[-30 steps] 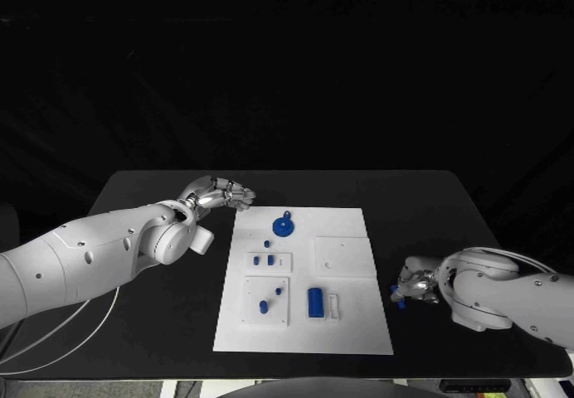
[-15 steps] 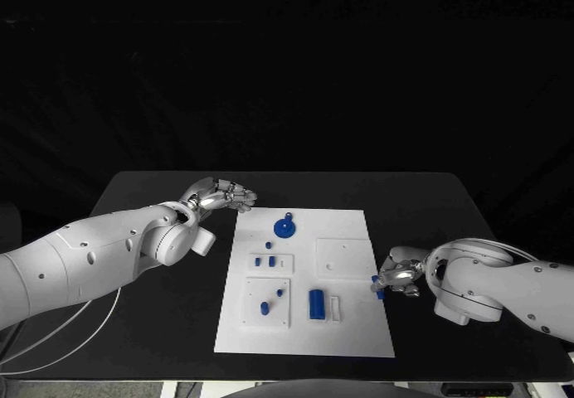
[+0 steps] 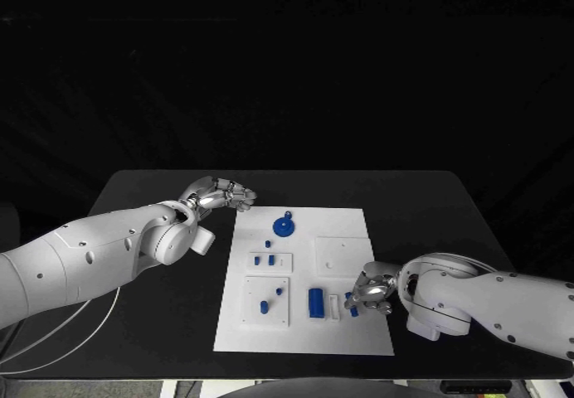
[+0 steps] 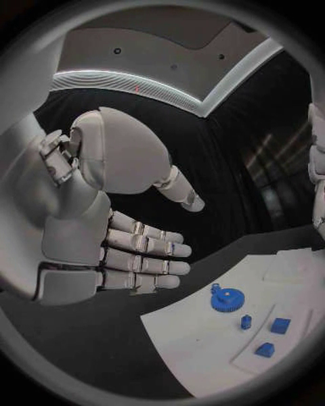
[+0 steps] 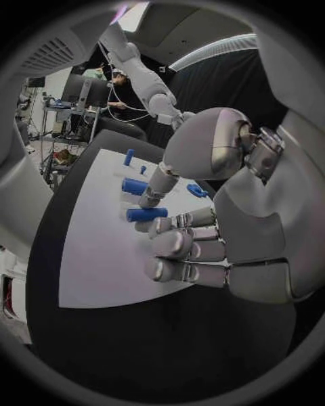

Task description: Assemble the parts on the task board

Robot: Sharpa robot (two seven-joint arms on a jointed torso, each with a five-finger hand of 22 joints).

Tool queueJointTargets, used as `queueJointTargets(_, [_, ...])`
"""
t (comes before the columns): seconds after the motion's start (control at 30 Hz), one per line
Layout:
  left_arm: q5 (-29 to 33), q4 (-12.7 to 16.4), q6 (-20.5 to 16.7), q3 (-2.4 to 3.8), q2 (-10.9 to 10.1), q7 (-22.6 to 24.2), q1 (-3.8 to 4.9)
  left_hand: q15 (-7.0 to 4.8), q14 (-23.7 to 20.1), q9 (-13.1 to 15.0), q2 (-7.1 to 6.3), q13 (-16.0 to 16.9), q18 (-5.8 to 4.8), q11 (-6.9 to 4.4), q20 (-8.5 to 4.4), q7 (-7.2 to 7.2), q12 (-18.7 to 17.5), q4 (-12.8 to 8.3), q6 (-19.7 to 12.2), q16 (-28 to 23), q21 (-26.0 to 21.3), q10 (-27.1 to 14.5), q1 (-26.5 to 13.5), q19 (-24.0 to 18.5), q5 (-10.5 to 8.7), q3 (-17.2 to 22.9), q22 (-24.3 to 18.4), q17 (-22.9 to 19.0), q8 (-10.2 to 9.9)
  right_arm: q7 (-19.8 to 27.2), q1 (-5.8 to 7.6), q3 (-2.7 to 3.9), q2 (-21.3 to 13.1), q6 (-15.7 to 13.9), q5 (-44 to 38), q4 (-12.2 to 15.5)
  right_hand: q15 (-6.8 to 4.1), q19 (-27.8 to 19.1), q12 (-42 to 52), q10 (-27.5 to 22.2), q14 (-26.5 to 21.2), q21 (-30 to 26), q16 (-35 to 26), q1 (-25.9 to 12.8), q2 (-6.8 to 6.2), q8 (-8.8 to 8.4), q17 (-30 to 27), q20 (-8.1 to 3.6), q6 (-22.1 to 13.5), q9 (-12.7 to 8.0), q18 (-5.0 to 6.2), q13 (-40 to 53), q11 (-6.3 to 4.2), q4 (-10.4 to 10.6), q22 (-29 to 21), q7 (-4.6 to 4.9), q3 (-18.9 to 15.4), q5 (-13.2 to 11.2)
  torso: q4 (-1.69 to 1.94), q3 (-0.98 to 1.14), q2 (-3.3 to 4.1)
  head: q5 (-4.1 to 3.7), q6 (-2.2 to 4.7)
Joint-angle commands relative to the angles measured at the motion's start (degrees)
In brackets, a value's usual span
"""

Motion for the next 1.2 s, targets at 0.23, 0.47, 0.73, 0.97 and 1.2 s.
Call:
queueJointTargets(0.23, [0.3,0.1,1.1,0.04,0.1,0.3,0.02,0.21,0.2,-0.1,0.39,-0.1,0.56,0.11,0.13,-0.09,-0.1,0.5,-0.4,-0.4,-0.4,-0.1,-0.4,0.2,0.09,0.0,0.1,0.1,-0.2,0.9,-1.47,0.03,1.7,-0.8,-2.0,-1.3,-0.48,0.0,0.2,0.3,0.0,0.2,-0.2,-0.2,0.61,0.17,-0.1,0.2,0.4,0.1,1.62,0.0,-0.15,-0.2,1.0,0.1,0.3,0.2,-0.06,0.01,-0.04,0.16,-0.1])
queueJointTargets(0.47, [0.3,0.2,1.2,0.04,0.0,0.3,0.02,0.21,0.2,-0.1,0.41,-0.1,0.56,0.11,0.13,-0.08,-0.1,0.5,-0.4,-0.4,-0.4,-0.1,-0.5,0.2,0.08,0.0,0.1,0.1,-0.2,1.2,-1.73,0.05,2.4,-1.4,-3.1,-1.9,-0.49,0.0,0.2,0.3,0.0,0.2,-0.2,-0.3,0.75,0.16,-0.1,0.19,0.4,0.1,1.62,-0.1,-0.15,-0.3,1.0,0.1,0.3,0.2,-0.02,0.04,-0.02,0.27,-0.06])
queueJointTargets(0.73, [0.3,0.3,1.4,0.04,-0.1,0.2,0.02,0.23,0.2,-0.1,0.52,-0.1,0.53,0.12,0.16,-0.07,-0.1,0.8,-0.4,-0.5,-0.5,-0.1,-0.8,0.2,0.03,-0.1,0.2,0.2,-0.2,1.4,-1.78,0.05,3.5,-1.2,-3.1,-2.3,-0.49,0.0,0.2,0.3,0.0,0.3,-0.2,-0.4,0.79,0.16,-0.1,0.18,0.4,0.1,1.62,-0.1,-0.16,-0.4,1.0,0.1,0.3,0.2,-0.04,-0.01,0.0,0.38,-0.12])
queueJointTargets(0.97, [0.3,0.3,1.4,0.04,-0.2,0.1,0.02,0.24,0.2,-0.1,0.53,-0.1,0.54,0.12,0.15,-0.07,-0.1,0.9,-0.4,-0.6,-0.5,-0.1,-0.8,0.1,0.02,-0.2,0.2,0.2,-0.2,1.6,-1.86,0.05,3.7,-1.3,-3.1,-2.2,-0.5,0.0,0.2,0.3,0.0,0.3,-0.2,-0.5,0.82,0.15,-0.1,0.18,0.4,0.1,1.62,-0.1,-0.16,-0.4,1.0,0.1,0.4,0.2,0.0,-0.02,-0.05,0.58,-0.13])
queueJointTargets(1.2, [0.3,0.3,1.5,0.04,-0.2,0.1,0.02,0.24,0.1,-0.1,0.54,-0.1,0.54,0.12,0.15,-0.07,-0.1,0.9,-0.4,-0.6,-0.5,-0.1,-0.9,0.1,0.02,-0.2,0.2,0.2,-0.2,1.4,-1.87,0.06,4.4,-0.6,-3.0,-2.9,-0.5,0.0,0.2,0.4,0.0,0.3,-0.2,-0.5,0.86,0.15,-0.1,0.16,0.4,0.1,1.62,-0.1,-0.16,-0.5,1.0,0.09,0.4,0.2,-0.07,0.01,-0.03,0.72,-0.14])
